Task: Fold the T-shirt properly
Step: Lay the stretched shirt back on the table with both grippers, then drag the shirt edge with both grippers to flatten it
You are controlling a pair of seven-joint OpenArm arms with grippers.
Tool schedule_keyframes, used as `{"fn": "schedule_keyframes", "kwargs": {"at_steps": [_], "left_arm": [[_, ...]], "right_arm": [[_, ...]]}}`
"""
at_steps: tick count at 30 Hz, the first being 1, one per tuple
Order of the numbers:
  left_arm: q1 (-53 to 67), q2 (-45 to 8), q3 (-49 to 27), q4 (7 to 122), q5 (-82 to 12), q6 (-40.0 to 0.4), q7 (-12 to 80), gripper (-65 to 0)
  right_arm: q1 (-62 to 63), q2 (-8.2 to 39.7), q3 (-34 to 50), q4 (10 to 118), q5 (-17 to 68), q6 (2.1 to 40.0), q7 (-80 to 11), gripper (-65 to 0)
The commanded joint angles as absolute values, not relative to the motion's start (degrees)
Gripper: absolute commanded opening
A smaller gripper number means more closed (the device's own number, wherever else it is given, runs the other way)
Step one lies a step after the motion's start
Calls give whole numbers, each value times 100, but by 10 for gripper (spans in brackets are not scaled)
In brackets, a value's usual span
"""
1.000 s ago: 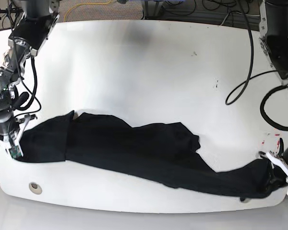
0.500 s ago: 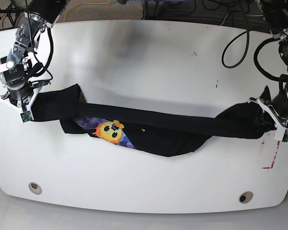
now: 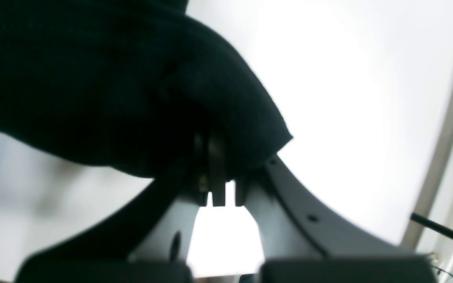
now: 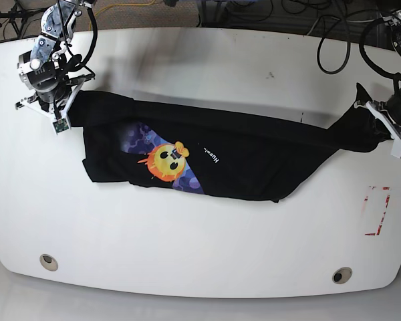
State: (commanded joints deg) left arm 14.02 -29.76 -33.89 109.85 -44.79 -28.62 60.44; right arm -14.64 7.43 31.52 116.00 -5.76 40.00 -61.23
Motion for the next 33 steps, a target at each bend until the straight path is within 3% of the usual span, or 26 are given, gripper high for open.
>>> {"fn": "schedule_keyframes", "kwargs": {"at_steps": [13,15,22,24,29,33], "left_arm": [[1481,-3292,-3407,10800,-4479,-2967,6044,-631],[1481,-3301,-3407,10800,-4435,-2967,6044,-631],[1455,-3301,-3398,10800,-3574,-3108,6044,-631],[1455,-3301,-3398,10800,-3354,-3327,6044,-631],[1446,-3292,-3398,10800,-2835,-3864,6044,-631],[1437,-3292,-3398,10800,-2545,-4000,6044,-632]], "right_arm": [[-1877,505,3125,11424,-558,4000,-6123,-645],[-1921,444,3125,11424,-567,4000,-6123,-618],[-1974,400,3178,11451,-523,4000,-6123,-293],[-1965,382,3204,11486,-505,4000,-6123,-241],[-1754,207,3996,11618,171,4000,-6158,-236],[-1490,207,4541,11521,681,4000,-6158,-235]]}}
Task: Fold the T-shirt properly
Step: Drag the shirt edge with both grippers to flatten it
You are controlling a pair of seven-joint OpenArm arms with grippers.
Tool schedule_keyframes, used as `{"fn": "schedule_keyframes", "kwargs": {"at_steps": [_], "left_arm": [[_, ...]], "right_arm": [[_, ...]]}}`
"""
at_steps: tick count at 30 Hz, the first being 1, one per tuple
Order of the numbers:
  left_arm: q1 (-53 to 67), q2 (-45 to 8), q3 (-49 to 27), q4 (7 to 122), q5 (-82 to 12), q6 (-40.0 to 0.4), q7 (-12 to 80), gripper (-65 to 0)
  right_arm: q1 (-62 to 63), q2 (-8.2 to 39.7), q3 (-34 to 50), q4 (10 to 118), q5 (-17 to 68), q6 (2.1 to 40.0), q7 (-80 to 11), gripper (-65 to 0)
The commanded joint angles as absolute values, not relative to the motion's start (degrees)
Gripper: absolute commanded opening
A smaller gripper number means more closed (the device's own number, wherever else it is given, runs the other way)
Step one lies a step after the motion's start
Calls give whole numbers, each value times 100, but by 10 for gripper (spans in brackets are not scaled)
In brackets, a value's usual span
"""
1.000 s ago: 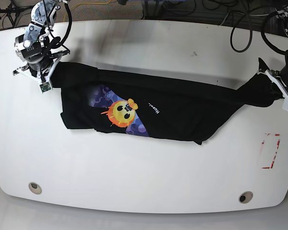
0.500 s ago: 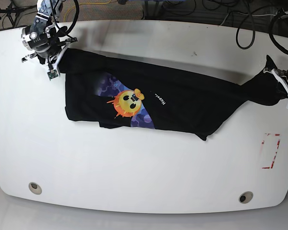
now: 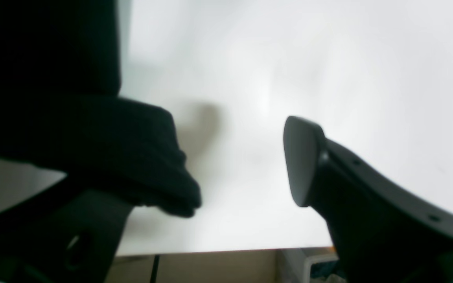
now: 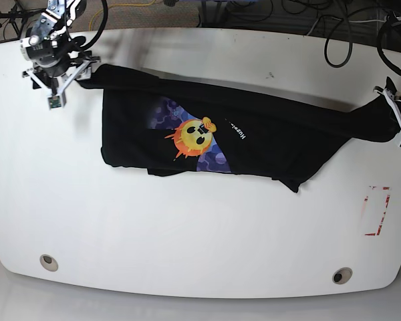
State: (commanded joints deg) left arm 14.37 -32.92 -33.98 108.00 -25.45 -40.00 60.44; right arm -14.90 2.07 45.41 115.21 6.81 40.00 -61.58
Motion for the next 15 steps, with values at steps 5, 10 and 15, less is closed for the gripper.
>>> {"fn": "schedule_keyframes", "kwargs": {"at_steps": [5,10,15], "left_arm": [[1402,-3275,-3398,10800,-2290,-4000,6035,-632],[1165,-3266,-3398,10791,-2237,-4000,6035,-632],[1156,-3266,-3398,10686,-2237,-4000,6035,-632]], "right_arm": [[-998,233,4673,11477,848,4000,-6176,-235],[-743,242,4655,11486,848,4000,-6536,-235],[-725,321,4673,11486,848,4000,-6633,-235]]}}
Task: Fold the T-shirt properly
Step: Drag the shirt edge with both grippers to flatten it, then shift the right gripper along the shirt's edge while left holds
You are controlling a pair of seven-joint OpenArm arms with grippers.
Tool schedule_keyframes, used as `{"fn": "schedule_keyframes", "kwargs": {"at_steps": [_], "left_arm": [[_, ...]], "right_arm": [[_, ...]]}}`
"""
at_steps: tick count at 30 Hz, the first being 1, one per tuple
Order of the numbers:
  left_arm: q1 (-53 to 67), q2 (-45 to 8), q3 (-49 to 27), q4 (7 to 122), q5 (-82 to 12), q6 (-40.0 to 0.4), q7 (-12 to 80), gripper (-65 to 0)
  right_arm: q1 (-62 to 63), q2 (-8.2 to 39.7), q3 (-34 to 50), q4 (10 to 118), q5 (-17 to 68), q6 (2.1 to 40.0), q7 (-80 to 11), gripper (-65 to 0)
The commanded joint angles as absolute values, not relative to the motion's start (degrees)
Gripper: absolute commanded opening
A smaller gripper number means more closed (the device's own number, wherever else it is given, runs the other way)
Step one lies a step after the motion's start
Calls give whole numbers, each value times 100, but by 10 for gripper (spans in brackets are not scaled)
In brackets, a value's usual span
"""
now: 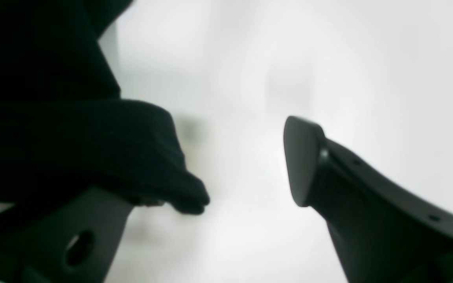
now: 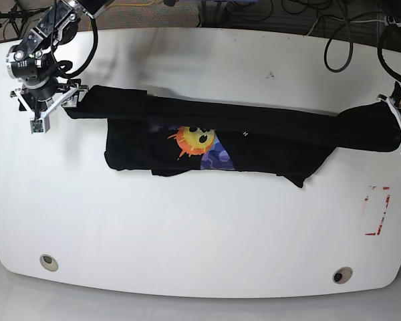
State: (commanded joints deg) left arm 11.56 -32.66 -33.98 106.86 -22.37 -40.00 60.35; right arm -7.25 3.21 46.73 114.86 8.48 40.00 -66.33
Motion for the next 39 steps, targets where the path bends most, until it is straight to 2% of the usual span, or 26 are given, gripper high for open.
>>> {"fn": "schedule_keyframes", "kwargs": {"at_steps": [15,27,34,39], "left_arm": [[681,-3301,-3398,10088,-2237,-4000,6035,-632],[409,-3275,-3064,10097,-2246,-4000,6035,-631],[356,-3266,-2809,10123,-2255,-4000,6035,-632],[356,-3257,-2730,10132,-2264,-4000,6035,-632]], "right_arm": [[-1455,347,4497,11495,866,4000,-6659,-235],[-1930,382,3064,11530,884,4000,-6659,-235],[-1930,778,2149,11530,866,4000,-6659,-235],[-1798,1103,1833,11530,884,4000,-6668,-235]]}}
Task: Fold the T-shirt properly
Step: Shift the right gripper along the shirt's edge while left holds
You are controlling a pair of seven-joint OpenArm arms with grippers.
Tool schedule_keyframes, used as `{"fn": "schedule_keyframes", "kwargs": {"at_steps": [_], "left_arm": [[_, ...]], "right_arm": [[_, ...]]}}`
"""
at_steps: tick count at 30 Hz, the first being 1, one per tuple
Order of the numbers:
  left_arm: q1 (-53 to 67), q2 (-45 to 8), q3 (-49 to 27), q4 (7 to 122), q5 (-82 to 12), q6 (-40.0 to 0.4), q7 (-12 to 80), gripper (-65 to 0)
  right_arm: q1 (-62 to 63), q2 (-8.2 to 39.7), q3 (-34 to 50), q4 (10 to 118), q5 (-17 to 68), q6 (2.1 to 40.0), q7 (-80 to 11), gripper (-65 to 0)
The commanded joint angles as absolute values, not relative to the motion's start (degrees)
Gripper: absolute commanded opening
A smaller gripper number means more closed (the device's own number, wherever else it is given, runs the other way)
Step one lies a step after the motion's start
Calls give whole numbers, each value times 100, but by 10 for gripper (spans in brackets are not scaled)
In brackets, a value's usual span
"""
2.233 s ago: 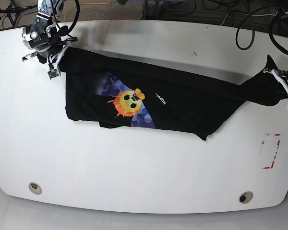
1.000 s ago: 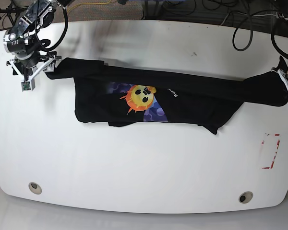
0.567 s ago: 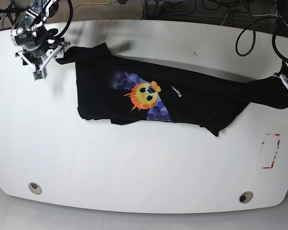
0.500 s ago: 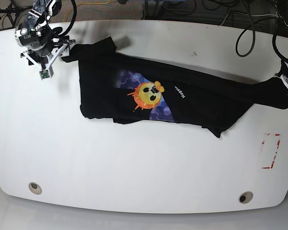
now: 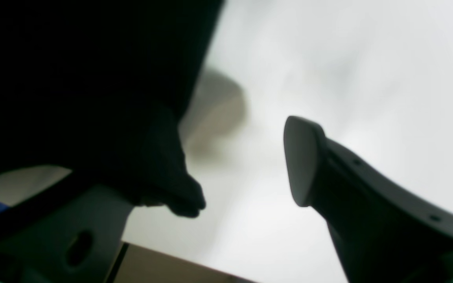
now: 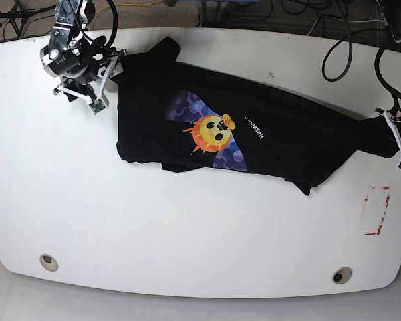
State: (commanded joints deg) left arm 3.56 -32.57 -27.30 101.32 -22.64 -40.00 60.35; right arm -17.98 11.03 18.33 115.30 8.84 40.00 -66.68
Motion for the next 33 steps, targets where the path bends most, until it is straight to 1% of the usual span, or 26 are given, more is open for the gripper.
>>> {"fn": "schedule_keyframes", "kwargs": {"at_steps": [5,9,12,16,24,30,33], "left_arm": [[356,-3125,-2730,10132,-2246,-4000,6035,-632],[382,-3011,-2730,10132,-2246,-4000,6035,-632],[391,-2985,-2730,10132,-2246,-4000,6035,-632],[391,-2985,-2730,10132,-2246,-4000,6035,-632],[391,-2985,-2730,10132,-2246,-4000,6035,-632],[391,-2985,-2730,10132,-2246,-4000,6035,-632],[382,-2985,-2730,10132,-2246,-4000,6035,-632]], "right_arm": [[-1798,1560,1007,11556,936,4000,-6862,-235],[-1807,1912,303,11600,1349,4000,-6932,-235],[-1807,2132,66,11600,1587,4000,-7046,-235],[-1807,2378,31,11600,1824,4000,-7152,-235],[-1763,3073,48,11600,2246,4000,-7169,-235],[-1657,3451,57,11600,2308,4000,-7204,-235],[-1657,3723,4,11600,2334,4000,-7486,-235]]}}
